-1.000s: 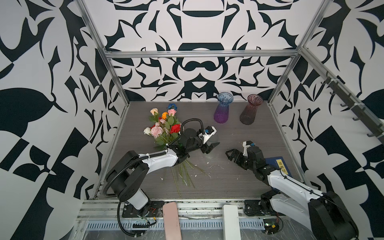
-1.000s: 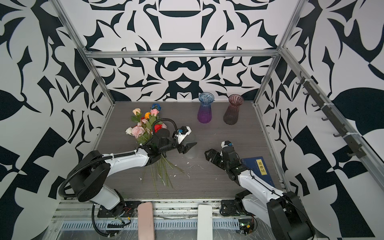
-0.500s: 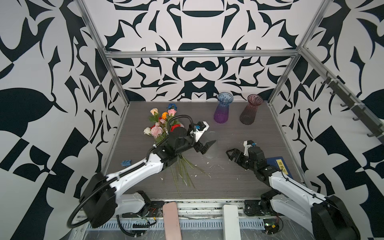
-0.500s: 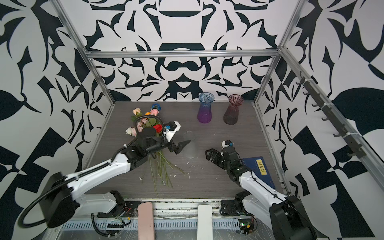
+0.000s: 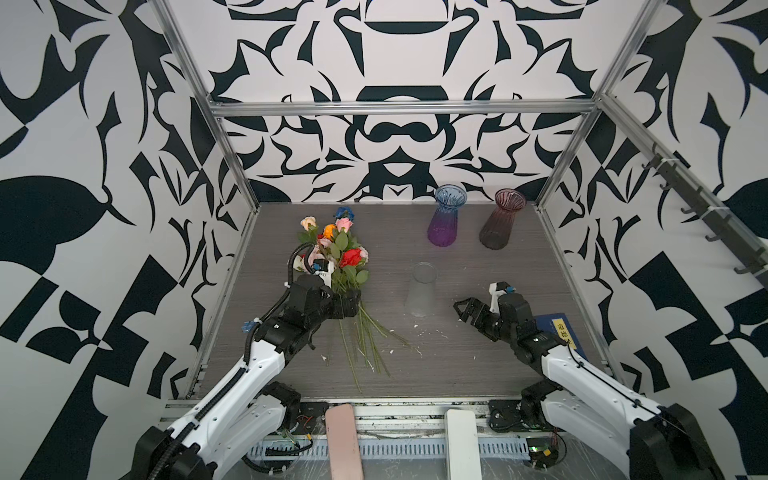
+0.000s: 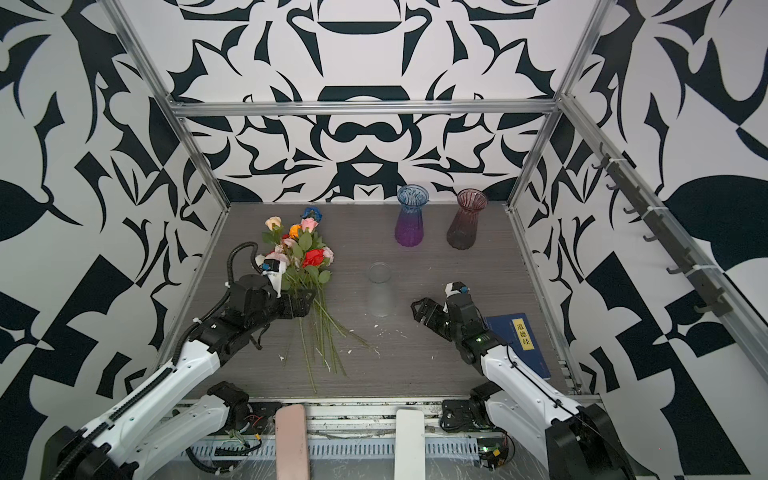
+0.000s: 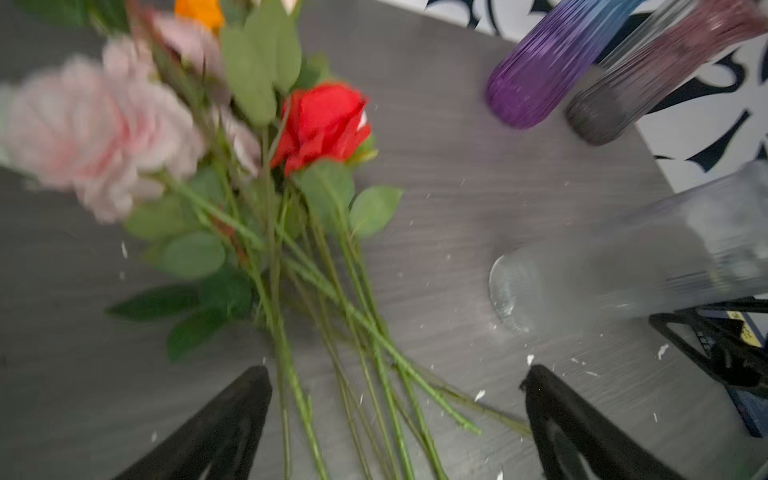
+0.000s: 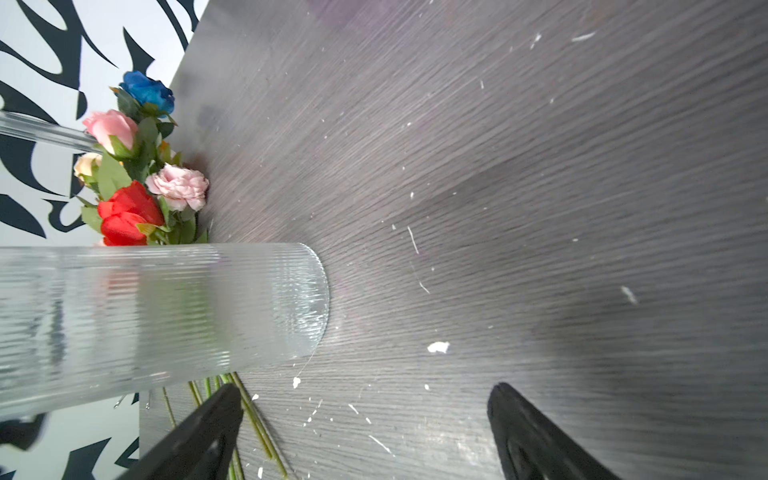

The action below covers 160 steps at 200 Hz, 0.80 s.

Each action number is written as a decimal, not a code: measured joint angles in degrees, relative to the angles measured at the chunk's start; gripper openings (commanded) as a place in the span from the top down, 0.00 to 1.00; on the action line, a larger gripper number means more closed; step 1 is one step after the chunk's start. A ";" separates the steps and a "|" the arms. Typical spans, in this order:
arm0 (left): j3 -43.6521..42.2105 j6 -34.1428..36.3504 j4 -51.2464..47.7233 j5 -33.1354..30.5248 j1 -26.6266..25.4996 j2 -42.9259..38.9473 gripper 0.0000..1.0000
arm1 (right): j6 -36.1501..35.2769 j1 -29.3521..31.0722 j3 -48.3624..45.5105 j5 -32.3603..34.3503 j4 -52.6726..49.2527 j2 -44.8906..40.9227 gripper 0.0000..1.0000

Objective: Arrange the flowers into the vase

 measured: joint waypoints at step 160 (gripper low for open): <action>13.16 -2.84 -1.64 3.26 12.17 28.15 0.65 | 0.96 0.00 -1.95 1.53 0.70 1.11 0.07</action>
